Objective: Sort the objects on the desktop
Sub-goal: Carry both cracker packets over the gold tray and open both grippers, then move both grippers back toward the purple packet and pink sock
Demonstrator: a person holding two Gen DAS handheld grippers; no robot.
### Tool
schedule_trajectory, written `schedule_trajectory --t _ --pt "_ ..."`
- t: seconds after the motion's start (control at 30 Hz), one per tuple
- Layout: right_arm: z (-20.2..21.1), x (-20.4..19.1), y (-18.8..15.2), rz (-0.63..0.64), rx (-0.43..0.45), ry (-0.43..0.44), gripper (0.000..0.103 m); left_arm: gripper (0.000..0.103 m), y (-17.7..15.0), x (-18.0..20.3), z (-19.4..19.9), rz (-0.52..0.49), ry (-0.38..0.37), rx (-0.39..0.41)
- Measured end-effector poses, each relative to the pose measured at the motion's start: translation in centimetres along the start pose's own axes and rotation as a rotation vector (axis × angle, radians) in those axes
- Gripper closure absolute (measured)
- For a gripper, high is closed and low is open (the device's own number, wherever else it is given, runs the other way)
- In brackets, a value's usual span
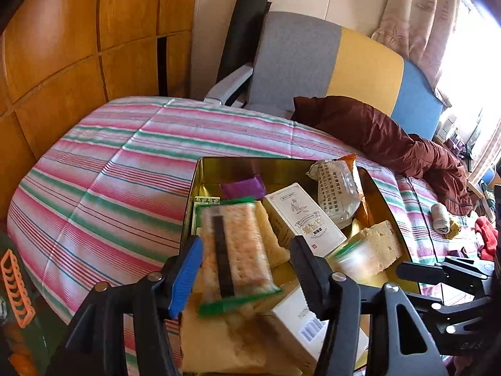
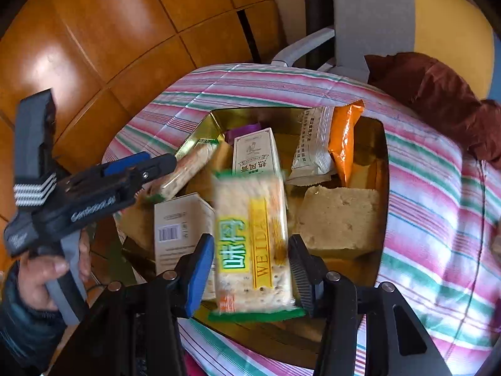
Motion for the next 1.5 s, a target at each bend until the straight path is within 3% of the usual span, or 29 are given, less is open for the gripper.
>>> schedule_trajectory --t 0.23,0.43,1.0,1.5 --pt "-0.1 -0.5 -0.9 -0.004 0.007 0.005 0.051 0.043 0.0 1.4 3.2 -0.034 0.016 0.086" --pt "0.7 -0.6 -2.2 -0.013 0.037 -0.012 0.040 0.043 -0.7 2.4 5.0 -0.053 0.014 0.112" --pt "3.0 0.6 -5.7 -0.042 0.147 -0.123 0.028 0.043 -3.0 6.0 6.4 -0.095 -0.040 0.112" --pt "6.8 6.2 -7.4 -0.178 0.196 -0.178 0.024 0.043 -4.3 11.2 6.7 -0.189 -0.143 0.079"
Point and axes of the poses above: each gripper's, at about its wrist camera, not at the fingertips, and z roughly against the way its jaws point, x to its right, y to its top, the point moved 6 cm from there along -z, roughly the way its jaws point, and after that the axes turned 5 degrees about -x, right-handed, at the moved point
